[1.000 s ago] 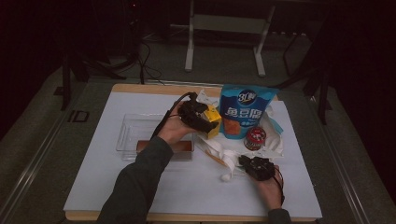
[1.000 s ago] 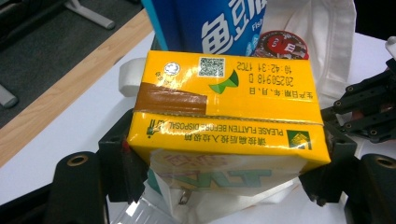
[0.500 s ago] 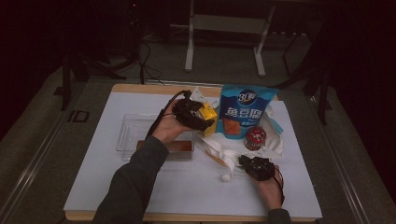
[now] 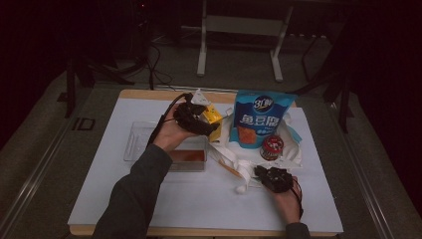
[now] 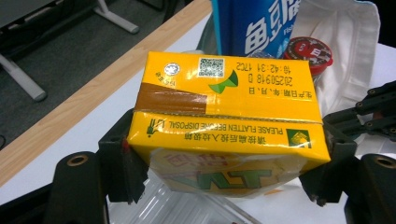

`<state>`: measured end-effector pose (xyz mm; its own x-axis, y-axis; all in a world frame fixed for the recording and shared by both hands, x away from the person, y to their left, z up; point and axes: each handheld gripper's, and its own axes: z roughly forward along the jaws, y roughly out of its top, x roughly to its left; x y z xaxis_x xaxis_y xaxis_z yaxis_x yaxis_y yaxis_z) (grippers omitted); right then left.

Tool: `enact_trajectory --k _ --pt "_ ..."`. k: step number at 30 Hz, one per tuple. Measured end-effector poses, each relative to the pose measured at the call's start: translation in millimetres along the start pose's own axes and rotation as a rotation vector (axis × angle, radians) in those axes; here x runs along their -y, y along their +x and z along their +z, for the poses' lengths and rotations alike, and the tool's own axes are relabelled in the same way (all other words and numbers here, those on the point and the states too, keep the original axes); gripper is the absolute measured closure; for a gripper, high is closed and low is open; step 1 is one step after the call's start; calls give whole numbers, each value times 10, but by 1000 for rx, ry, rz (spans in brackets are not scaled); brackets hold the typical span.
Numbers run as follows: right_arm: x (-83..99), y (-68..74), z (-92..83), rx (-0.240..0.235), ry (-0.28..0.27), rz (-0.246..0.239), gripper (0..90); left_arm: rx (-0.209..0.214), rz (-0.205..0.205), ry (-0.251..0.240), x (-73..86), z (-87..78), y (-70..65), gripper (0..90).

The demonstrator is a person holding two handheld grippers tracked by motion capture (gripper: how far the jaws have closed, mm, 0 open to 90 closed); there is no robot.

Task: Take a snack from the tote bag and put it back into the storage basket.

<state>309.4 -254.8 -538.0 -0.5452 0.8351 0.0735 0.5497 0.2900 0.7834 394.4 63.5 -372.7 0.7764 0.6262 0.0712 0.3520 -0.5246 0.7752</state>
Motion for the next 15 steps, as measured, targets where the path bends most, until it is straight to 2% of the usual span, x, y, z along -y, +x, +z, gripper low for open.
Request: enact_trajectory --k 15 --pt "1 3 -1 2 0 -1 800 -48 -33 4 125 -90 113 282"
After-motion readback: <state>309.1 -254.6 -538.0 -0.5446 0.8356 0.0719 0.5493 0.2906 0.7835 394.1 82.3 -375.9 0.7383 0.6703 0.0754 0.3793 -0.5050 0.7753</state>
